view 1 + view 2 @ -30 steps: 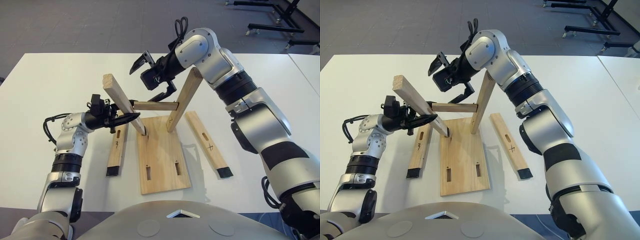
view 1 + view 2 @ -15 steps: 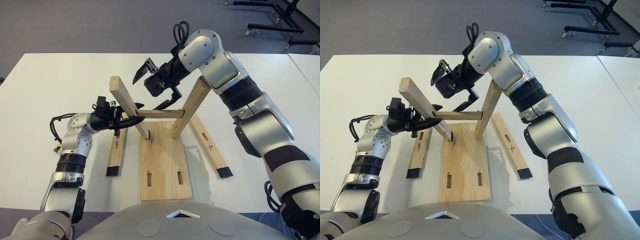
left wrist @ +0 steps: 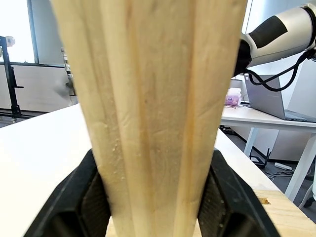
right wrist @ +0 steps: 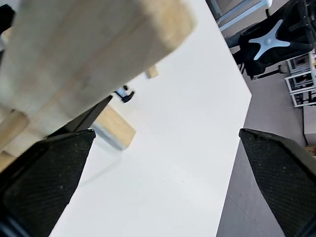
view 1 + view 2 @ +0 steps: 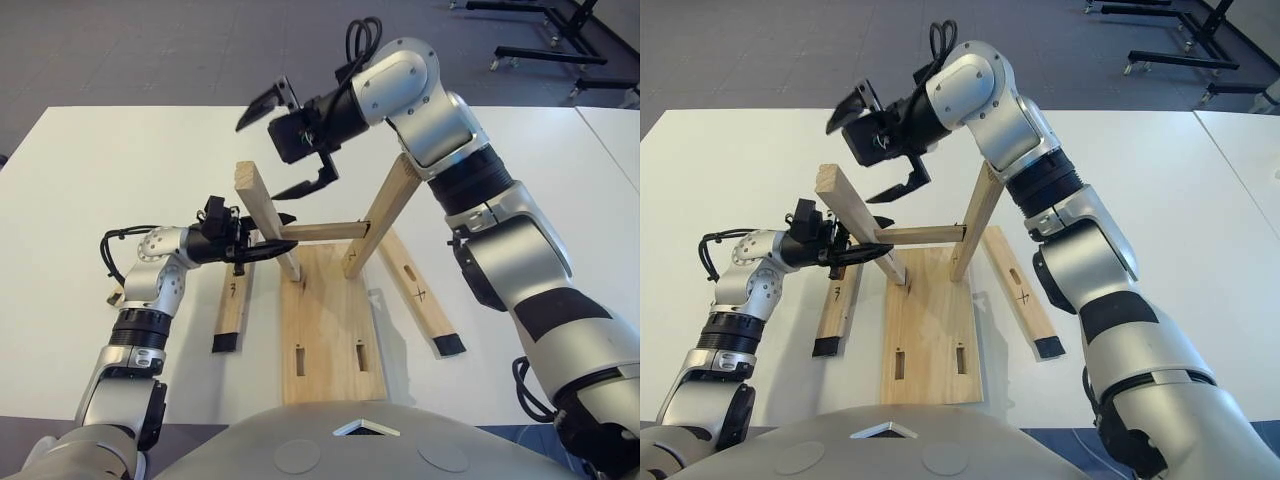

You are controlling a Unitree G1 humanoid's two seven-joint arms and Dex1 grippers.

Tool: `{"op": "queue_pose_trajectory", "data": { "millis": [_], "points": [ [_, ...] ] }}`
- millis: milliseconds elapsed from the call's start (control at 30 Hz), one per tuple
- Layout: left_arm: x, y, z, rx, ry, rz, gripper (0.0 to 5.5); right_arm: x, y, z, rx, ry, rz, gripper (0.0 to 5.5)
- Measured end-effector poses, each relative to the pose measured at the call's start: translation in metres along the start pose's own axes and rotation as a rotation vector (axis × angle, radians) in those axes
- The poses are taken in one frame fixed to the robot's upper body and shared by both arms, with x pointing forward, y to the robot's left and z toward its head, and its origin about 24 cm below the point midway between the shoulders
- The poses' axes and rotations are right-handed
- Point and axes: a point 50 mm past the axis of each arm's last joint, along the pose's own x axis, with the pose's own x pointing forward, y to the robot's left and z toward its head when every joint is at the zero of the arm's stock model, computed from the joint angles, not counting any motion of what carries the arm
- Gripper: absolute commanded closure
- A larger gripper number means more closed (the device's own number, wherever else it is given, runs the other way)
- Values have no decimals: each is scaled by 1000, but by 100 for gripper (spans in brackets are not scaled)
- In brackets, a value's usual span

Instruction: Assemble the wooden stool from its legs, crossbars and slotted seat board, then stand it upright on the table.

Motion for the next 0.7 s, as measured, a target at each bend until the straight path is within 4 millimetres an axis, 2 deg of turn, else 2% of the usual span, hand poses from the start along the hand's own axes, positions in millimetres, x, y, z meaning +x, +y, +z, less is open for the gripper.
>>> {"op": "queue_pose_trajectory", "data": {
  "millis": [167, 233, 300, 367, 400, 467, 500, 533, 633, 700],
  "points": [
    [0, -1, -1, -1, 5, 3, 347, -56, -34, 9, 106, -115, -306, 13],
    [1, -1, 0, 3, 10, 1, 347, -78, -37, 4, 196, -162, -409, 13],
    [2, -2, 0, 7, 17, 5, 347, -110, -33, -5, 332, -251, -538, 13],
    [3, -2, 0, 11, 21, 10, 347, -146, -7, -29, 497, -312, -634, 13],
    [3, -3, 0, 14, 23, 11, 347, -162, 15, -45, 598, -329, -642, 13],
    [1, -5, 1, 20, 27, 18, 347, -191, 77, -84, 839, -286, -676, 13],
    [-1, -7, 1, 20, 29, 23, 347, -200, 103, -96, 939, -245, -688, 13],
    [-2, -7, 1, 21, 28, 28, 347, -204, 119, -101, 990, -219, -675, 13],
    [-4, -9, 2, 21, 37, 28, 347, -206, 145, -104, 1074, -186, -616, 13],
    [-5, -9, 3, 19, 45, 26, 347, -200, 147, -101, 1085, -199, -578, 13]
  ]
}}
